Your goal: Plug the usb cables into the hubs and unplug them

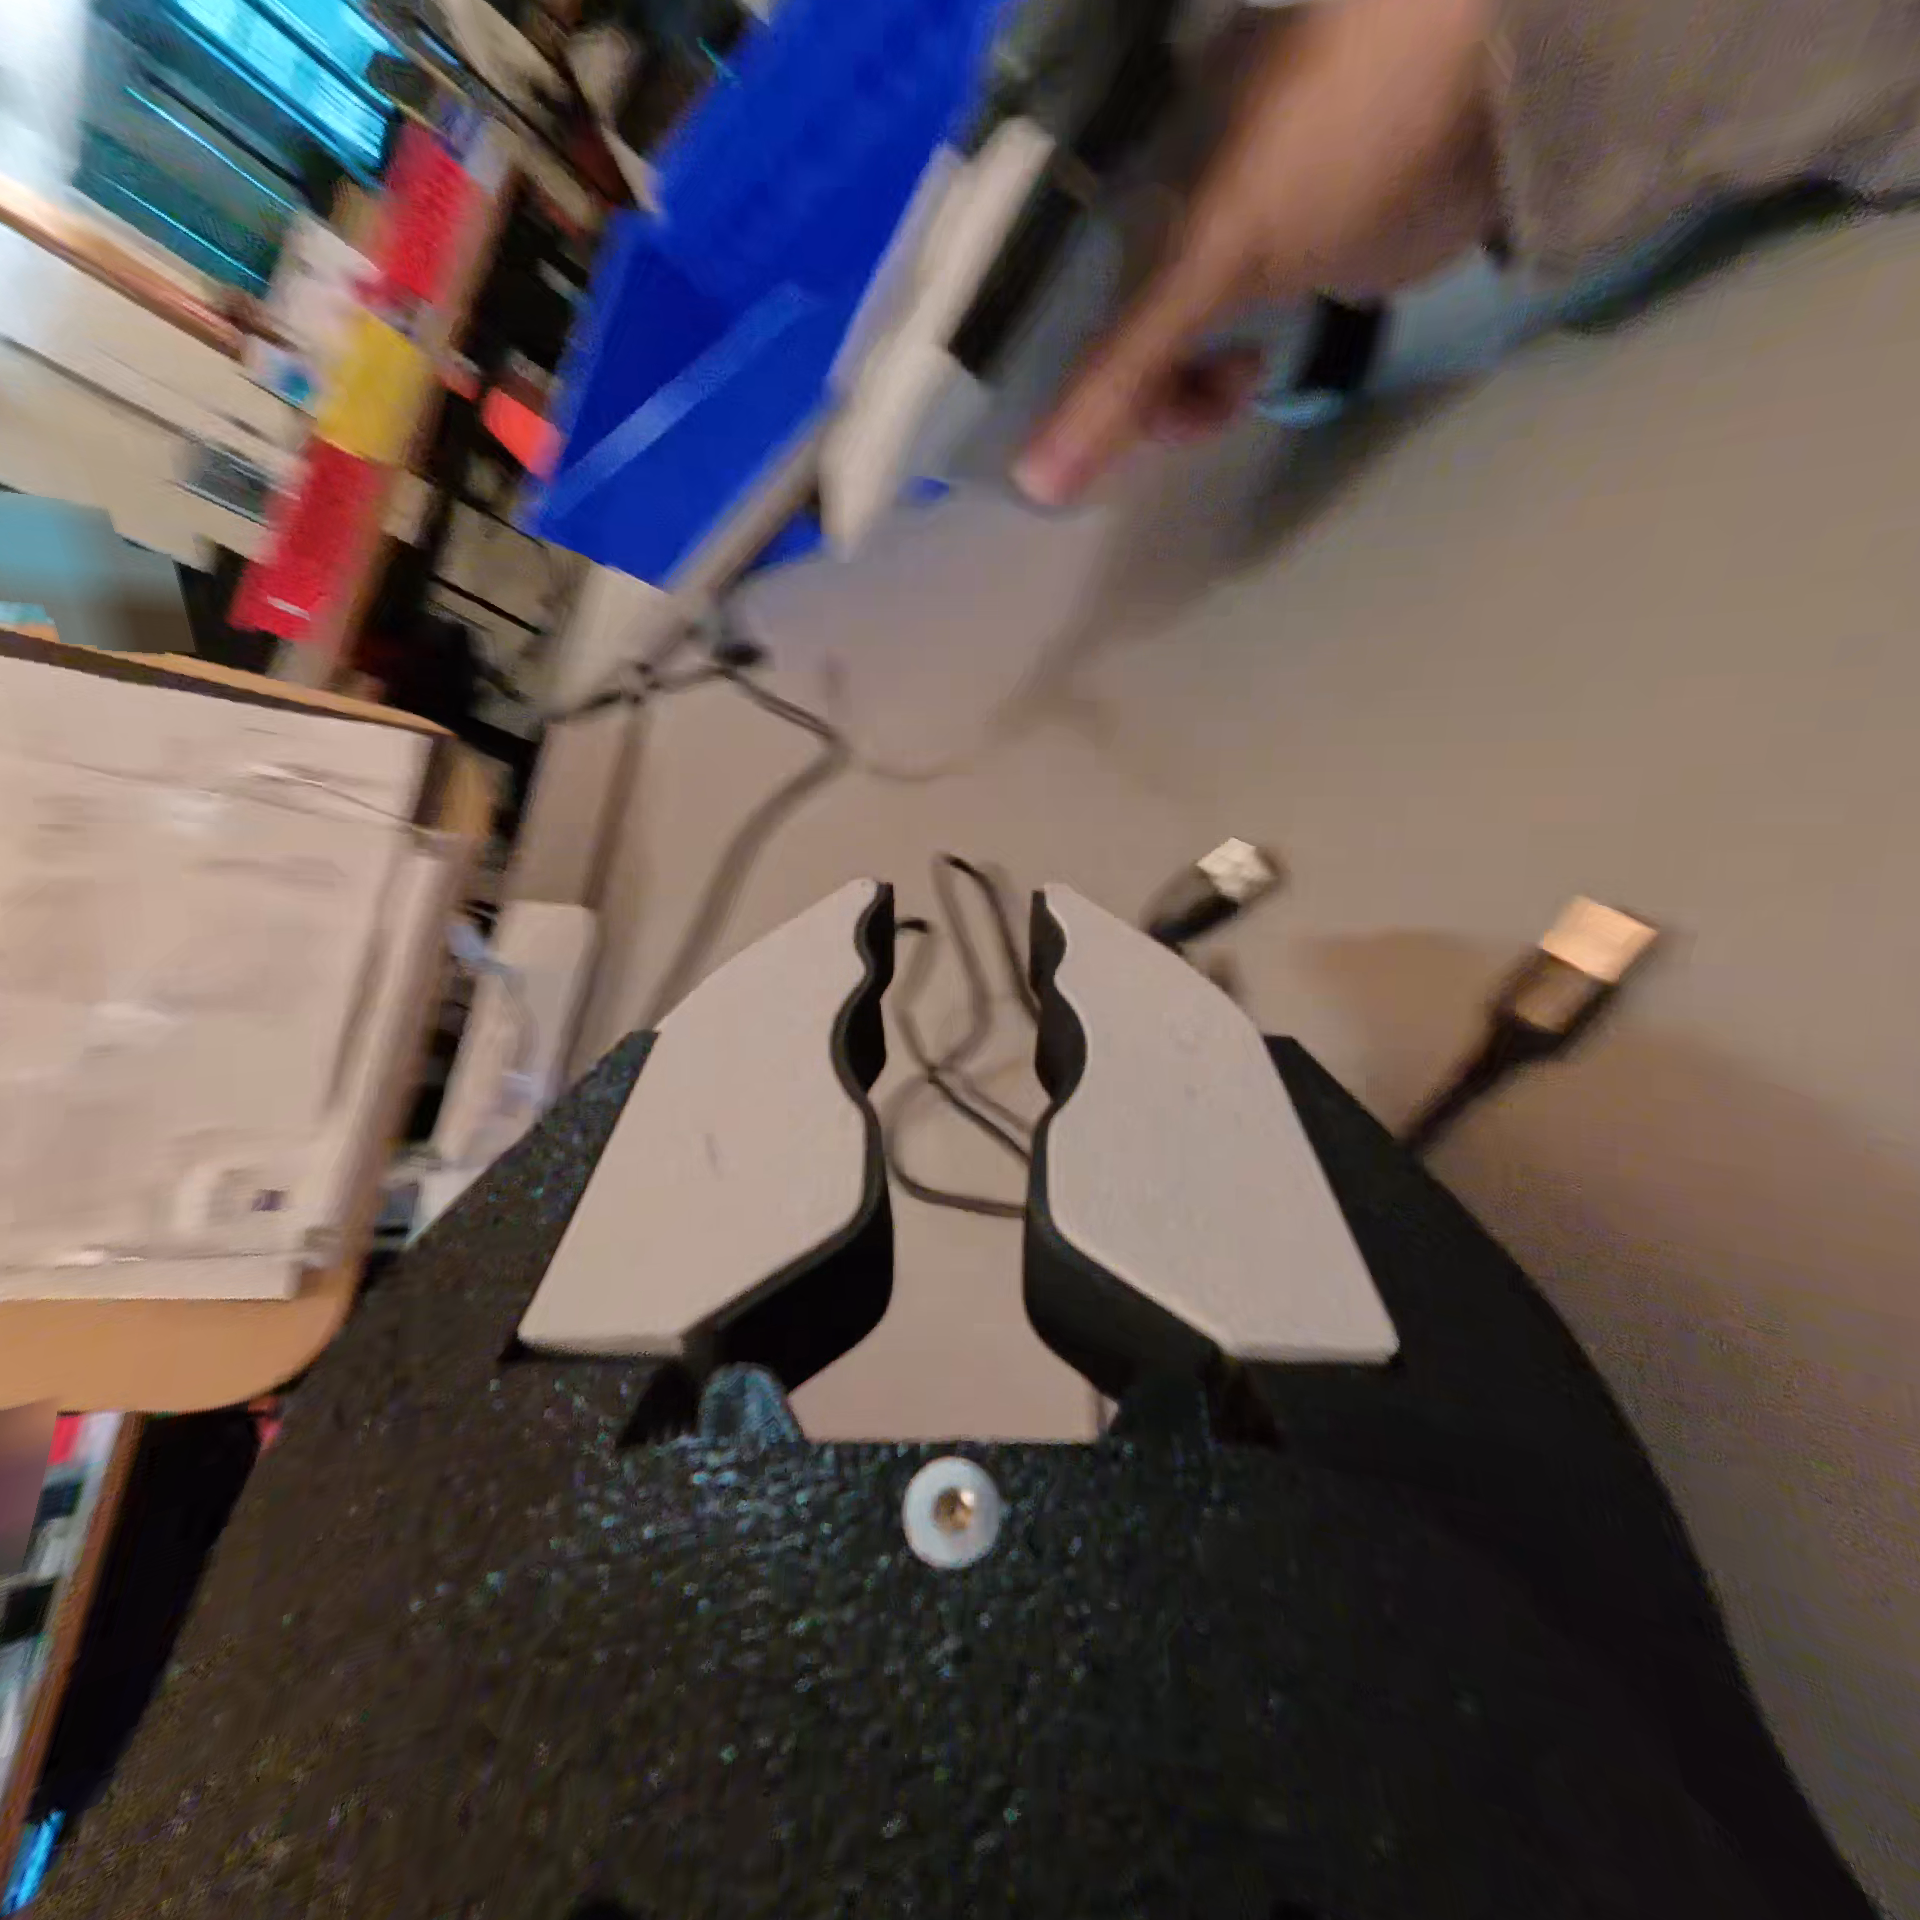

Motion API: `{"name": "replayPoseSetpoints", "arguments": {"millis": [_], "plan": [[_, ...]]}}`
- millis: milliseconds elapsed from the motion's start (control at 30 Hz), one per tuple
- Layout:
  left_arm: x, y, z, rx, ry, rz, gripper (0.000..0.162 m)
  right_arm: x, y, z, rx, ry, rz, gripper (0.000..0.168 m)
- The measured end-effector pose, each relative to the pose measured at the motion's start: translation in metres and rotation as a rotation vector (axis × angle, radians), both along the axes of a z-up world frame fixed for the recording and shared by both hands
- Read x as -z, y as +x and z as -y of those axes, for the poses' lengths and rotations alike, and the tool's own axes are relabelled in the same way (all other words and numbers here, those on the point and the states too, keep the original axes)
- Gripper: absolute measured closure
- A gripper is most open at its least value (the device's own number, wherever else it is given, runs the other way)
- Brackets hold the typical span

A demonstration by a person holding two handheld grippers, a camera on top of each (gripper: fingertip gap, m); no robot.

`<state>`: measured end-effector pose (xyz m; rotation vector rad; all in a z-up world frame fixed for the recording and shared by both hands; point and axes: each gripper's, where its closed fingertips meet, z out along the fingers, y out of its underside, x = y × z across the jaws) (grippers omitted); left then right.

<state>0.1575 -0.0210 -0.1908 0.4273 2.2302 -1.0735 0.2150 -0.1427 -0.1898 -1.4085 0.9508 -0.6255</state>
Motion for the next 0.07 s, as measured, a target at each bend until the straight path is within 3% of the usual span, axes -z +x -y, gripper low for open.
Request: {"name": "replayPoseSetpoints", "arguments": {"millis": [33,67], "plan": [[0.015,-0.005,-0.001,-0.018,0.049,-0.017,0.140,0.000,0.000,-0.001,-0.005,-0.001,0.000,0.142],[0.028,-0.008,-0.001,-0.029,0.101,-0.032,0.145,0.000,0.000,-0.001,-0.004,-0.004,0.002,0.143]]}}
